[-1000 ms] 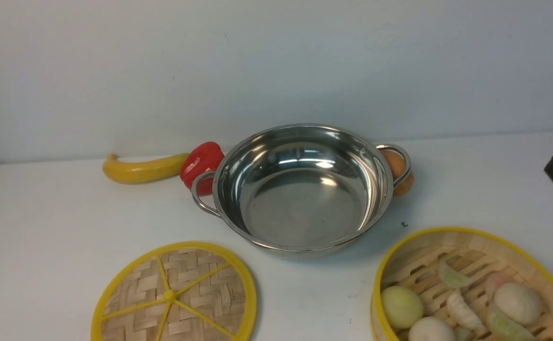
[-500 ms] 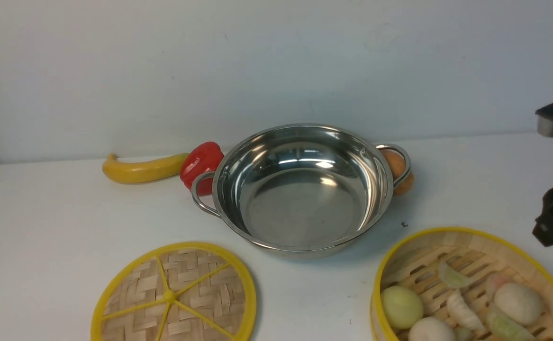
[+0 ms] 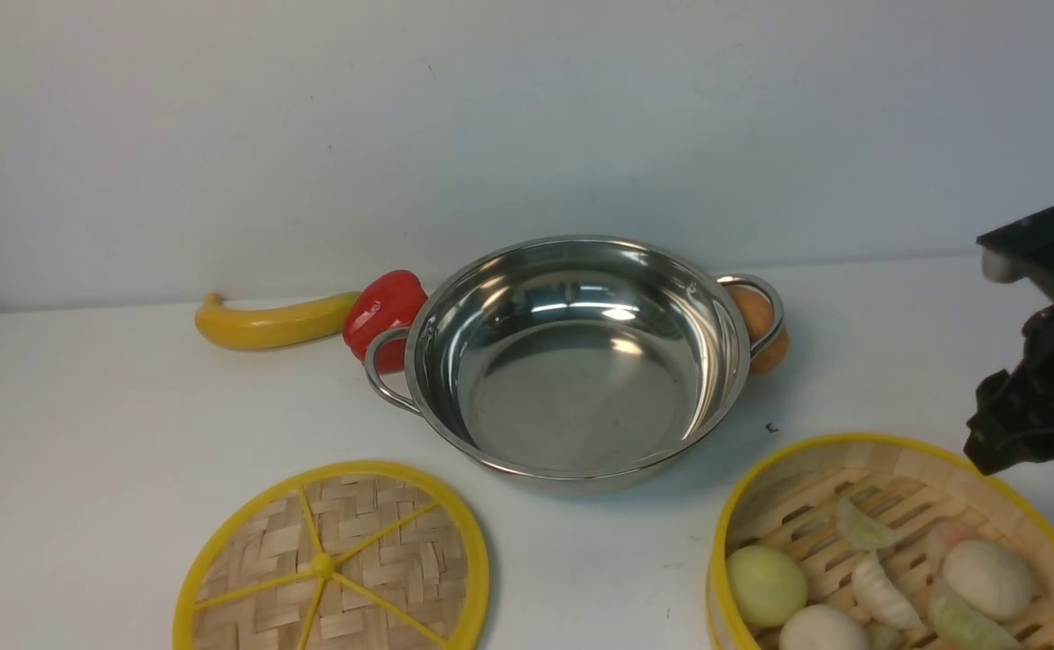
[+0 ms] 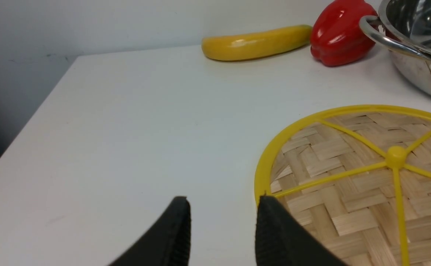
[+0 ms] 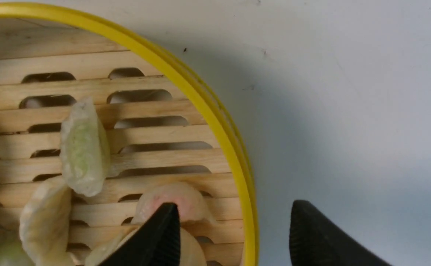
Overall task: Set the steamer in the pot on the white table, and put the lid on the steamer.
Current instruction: 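Reach for and grasp the rim of the bamboo steamer holding the buns with the right gripper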
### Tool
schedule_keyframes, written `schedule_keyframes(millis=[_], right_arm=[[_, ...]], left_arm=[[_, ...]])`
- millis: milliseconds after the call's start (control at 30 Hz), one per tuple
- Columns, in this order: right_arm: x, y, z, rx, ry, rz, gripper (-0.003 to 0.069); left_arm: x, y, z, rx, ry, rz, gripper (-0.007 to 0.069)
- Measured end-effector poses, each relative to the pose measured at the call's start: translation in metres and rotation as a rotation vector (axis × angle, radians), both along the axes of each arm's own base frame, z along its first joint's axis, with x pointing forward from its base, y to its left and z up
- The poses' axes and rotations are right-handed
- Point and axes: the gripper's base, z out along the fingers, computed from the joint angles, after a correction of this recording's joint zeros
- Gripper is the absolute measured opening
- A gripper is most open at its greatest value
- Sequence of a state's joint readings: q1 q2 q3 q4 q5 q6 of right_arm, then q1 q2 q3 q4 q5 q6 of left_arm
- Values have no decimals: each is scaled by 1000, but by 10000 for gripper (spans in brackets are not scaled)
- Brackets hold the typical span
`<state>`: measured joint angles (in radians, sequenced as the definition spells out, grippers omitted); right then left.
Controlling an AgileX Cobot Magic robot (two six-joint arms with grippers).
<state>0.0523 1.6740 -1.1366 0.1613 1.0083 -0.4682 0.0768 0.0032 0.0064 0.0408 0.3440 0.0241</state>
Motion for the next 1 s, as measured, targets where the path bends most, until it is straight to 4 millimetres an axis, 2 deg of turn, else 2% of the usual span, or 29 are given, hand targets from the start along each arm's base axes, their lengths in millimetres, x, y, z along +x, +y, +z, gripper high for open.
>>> schedule_keyframes(millis=[133, 367, 500, 733, 1000], right_arm=[[3, 0, -5, -2, -1, 8, 389], [11, 3, -30, 10, 52, 67, 324], [13, 4, -36, 16, 61, 91, 310], [17, 3, -41, -1, 39, 111, 304], [23, 2, -59, -18, 54, 119, 304]], left_arm=[[0, 0, 0, 0, 0, 0, 242], [0, 0, 0, 0, 0, 0, 242], [0, 0, 0, 0, 0, 0, 242], [0, 0, 0, 0, 0, 0, 242], [0, 0, 0, 0, 0, 0, 242]])
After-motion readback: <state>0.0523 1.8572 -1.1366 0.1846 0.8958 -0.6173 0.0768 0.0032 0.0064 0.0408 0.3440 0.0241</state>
